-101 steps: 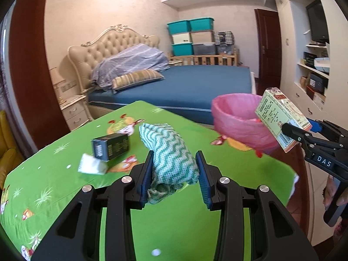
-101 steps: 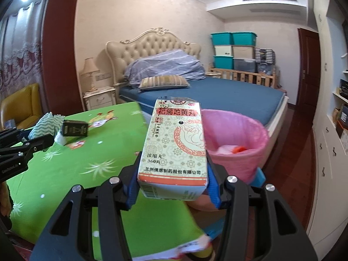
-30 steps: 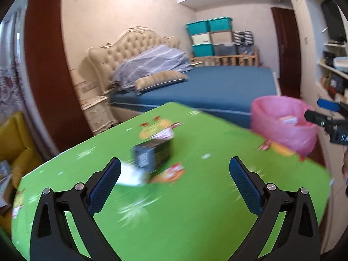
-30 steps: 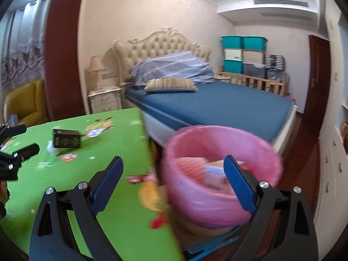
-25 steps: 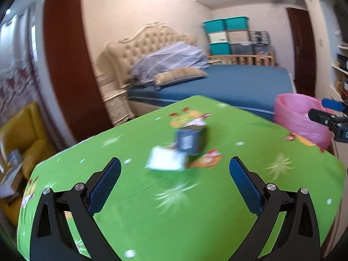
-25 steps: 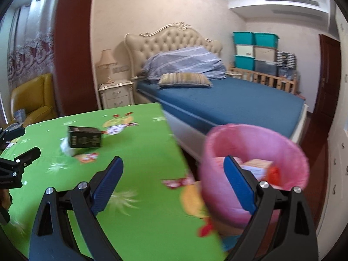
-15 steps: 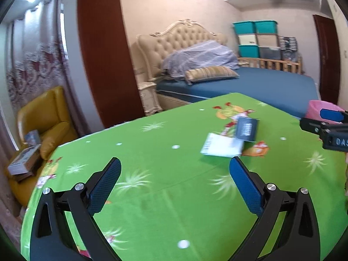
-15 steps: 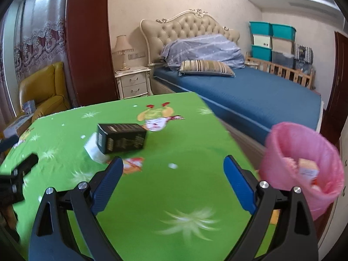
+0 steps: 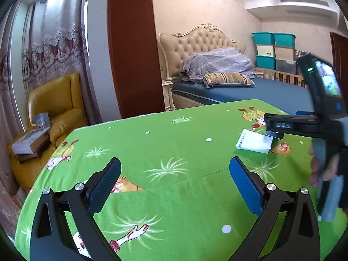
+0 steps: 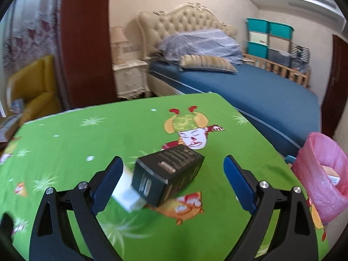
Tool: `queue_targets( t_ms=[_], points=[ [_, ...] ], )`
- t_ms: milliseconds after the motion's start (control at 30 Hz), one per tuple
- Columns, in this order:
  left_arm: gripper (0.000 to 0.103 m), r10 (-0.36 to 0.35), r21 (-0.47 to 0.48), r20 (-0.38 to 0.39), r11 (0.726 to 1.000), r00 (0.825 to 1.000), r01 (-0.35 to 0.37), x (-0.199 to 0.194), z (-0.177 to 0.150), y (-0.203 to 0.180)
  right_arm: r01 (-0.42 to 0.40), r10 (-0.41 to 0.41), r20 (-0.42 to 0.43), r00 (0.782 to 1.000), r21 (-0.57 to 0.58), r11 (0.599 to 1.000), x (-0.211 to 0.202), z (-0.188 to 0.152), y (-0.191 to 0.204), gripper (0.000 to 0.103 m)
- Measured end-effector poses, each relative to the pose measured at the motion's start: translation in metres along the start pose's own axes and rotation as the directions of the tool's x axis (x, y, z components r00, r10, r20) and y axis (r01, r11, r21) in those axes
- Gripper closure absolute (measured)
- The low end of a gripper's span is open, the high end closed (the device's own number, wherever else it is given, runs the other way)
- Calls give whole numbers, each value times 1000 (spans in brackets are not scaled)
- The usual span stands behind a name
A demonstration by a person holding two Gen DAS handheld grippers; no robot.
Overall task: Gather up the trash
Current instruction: 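Grasp the black DORMI box with the right tool while the left tool grasps the white tissue pack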
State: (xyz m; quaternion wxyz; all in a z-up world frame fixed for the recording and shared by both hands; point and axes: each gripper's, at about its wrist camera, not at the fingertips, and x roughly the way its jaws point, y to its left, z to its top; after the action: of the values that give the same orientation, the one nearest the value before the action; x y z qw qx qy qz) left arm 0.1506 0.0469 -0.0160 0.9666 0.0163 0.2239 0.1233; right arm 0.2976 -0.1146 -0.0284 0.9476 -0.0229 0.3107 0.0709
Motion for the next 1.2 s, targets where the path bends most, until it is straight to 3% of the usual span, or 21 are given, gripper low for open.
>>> queue_targets(
  t_ms=[133,233,367,467,567,600,667,733,833,900,933,967,1033,1200],
  points=[
    [8,-24,-36,-17,999,1000,23,2,-1,8,36,-35,-65,997,1,999,19,-1,-6,14],
    [8,-26,-36,-21,999,999,26,2,-2,6,31,-31,-75,997,-10,999,13,-4,-18,26],
    [8,-37,-24,-28,999,999,36,3,-2,-2,-12,11,-89,996,-12,1000,2,-15,-38,55],
    [8,-54,0,-41,999,998,54,5,-1,-14,-86,89,-91,992,35,996,-1,-20,-58,58],
    [8,-73,15,-62,997,995,74,9,0,-26,-101,101,-86,991,5,995,-4,-21,-60,63],
    [8,-79,15,-72,997,994,80,12,0,-29,-107,105,-68,992,-16,994,-8,-21,-59,69],
    [8,-86,13,-85,996,993,87,15,2,-34,-72,71,-15,997,-82,994,-21,-20,-54,103],
    [8,-90,19,-96,996,991,92,19,3,-39,-64,66,13,998,-100,993,-34,-19,-57,103],
    [8,-104,28,-117,994,988,108,27,4,-50,-130,130,-10,991,-67,989,-40,-23,-72,103],
    [8,-110,32,-127,993,986,115,31,6,-59,-165,164,-24,986,-67,984,-38,-27,-77,91],
    [8,-110,34,-129,993,986,116,33,7,-62,-159,158,-22,987,-74,984,-39,-30,-78,57],
    [8,-110,37,-128,993,986,116,33,8,-65,-163,163,-12,987,-77,984,-41,-32,-79,30],
    [8,-106,44,-119,993,987,112,32,9,-69,-180,180,-6,984,-82,980,-43,-32,-78,30],
    [8,-92,60,-110,993,990,99,26,7,-70,-127,125,-26,992,-113,985,-32,-27,-67,30]
  ],
)
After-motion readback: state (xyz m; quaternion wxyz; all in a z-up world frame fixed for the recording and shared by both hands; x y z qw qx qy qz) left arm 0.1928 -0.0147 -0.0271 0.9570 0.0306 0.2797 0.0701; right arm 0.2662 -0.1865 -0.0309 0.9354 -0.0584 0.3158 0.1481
